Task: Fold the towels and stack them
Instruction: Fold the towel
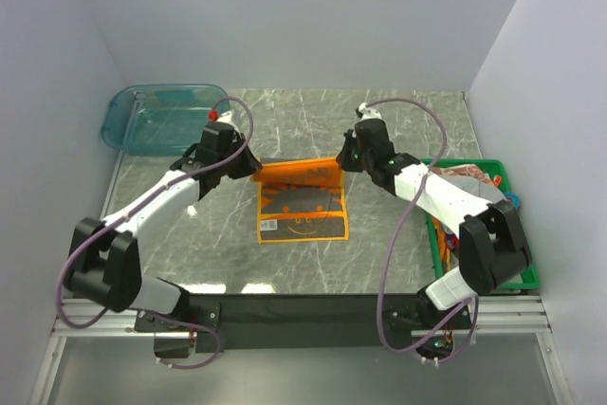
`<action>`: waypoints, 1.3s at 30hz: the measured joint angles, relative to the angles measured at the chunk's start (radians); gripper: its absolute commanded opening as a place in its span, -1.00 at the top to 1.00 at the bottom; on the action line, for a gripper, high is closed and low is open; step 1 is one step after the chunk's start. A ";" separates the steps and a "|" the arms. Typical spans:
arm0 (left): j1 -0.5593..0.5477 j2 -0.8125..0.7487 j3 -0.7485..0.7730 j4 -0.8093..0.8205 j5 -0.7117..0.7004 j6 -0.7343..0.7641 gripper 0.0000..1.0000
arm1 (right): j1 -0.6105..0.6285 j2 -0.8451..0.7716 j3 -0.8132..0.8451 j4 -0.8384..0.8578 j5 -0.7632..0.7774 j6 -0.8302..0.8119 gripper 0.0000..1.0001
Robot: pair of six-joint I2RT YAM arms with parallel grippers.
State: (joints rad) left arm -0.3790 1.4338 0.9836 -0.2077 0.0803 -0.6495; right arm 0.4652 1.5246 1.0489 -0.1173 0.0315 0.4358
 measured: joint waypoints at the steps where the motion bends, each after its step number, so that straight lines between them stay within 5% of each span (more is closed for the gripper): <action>1: -0.006 -0.024 -0.010 -0.006 -0.009 0.000 0.99 | 0.010 -0.015 -0.016 -0.003 0.008 0.005 1.00; 13: -0.126 -0.132 -0.201 0.013 -0.060 -0.045 0.99 | 0.065 -0.199 -0.222 0.017 0.064 0.062 1.00; 39: -0.167 -0.042 -0.349 0.108 -0.085 -0.122 0.94 | 0.088 -0.117 -0.420 0.126 -0.013 0.177 1.00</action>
State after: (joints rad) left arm -0.5461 1.3914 0.6346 -0.0994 -0.0048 -0.7719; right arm 0.5529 1.4071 0.6289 0.0082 0.0185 0.6125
